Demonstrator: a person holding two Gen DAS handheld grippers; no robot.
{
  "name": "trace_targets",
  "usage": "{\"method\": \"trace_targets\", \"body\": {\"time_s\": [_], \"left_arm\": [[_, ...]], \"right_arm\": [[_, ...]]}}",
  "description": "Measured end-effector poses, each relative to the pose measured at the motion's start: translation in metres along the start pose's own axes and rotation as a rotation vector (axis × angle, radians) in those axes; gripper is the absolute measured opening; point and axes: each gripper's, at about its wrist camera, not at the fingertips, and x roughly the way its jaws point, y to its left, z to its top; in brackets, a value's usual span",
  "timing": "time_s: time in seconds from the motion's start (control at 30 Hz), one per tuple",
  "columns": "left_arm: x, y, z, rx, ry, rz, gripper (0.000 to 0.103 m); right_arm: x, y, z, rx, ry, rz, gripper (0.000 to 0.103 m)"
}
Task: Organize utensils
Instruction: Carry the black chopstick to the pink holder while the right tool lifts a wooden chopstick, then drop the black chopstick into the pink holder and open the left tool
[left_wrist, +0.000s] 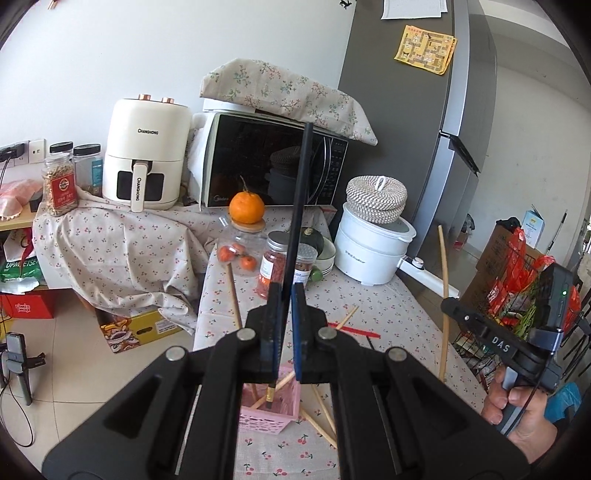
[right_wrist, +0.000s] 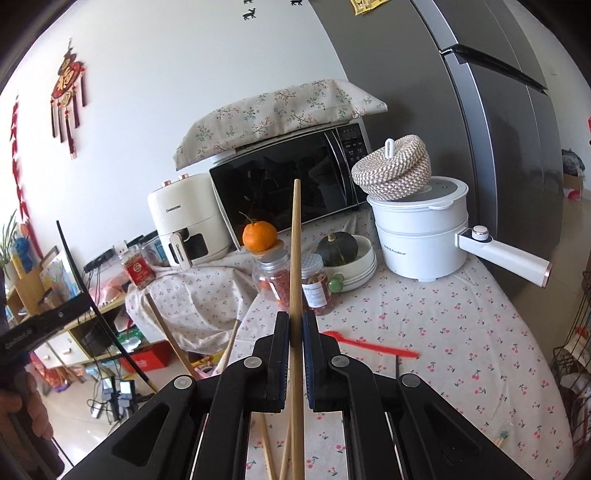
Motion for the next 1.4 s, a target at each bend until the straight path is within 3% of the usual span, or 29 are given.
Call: {"method": "trace_targets", "body": {"time_s": [0.2, 0.43, 0.5, 0.57, 0.63, 0.83, 1.17, 1.4], "left_arm": [[0.026, 0.009, -0.012, -0.004, 0.078, 0.009, 0.005], [0.044, 0.019, -0.025, -0.01, 0.176, 0.023, 0.007], [0.039, 0.023, -0.024, -0.029, 0.179, 0.013, 0.017], [0.032, 0.029, -0.021, -0.054, 0.175, 0.011, 0.044], [0.026, 0.036, -0.02, -0.081, 0.172, 0.021, 0.059], [0.023, 0.059, -0.022, -0.127, 0.211, 0.128, 0.078], [0.028, 0.072, -0.027, -0.159, 0.259, 0.164, 0.082], [0.03, 0.07, -0.028, -0.117, 0.266, 0.199, 0.082]], "right_arm": [[-0.002, 0.029, -0.002, 0.017, -0.063, 0.031, 0.007], [0.007, 0.073, -0.013, 0.066, -0.147, -0.01, 0.007], [0.012, 0.088, -0.018, 0.057, -0.171, -0.014, 0.007], [0.019, 0.101, -0.022, 0.046, -0.189, -0.007, 0.007], [0.026, 0.11, -0.026, 0.044, -0.208, -0.01, 0.007], [0.048, 0.12, -0.038, 0.087, -0.261, -0.061, 0.007], [0.069, 0.136, -0.043, 0.064, -0.312, -0.13, 0.007], [0.079, 0.134, -0.051, 0.083, -0.285, -0.125, 0.008]]}}
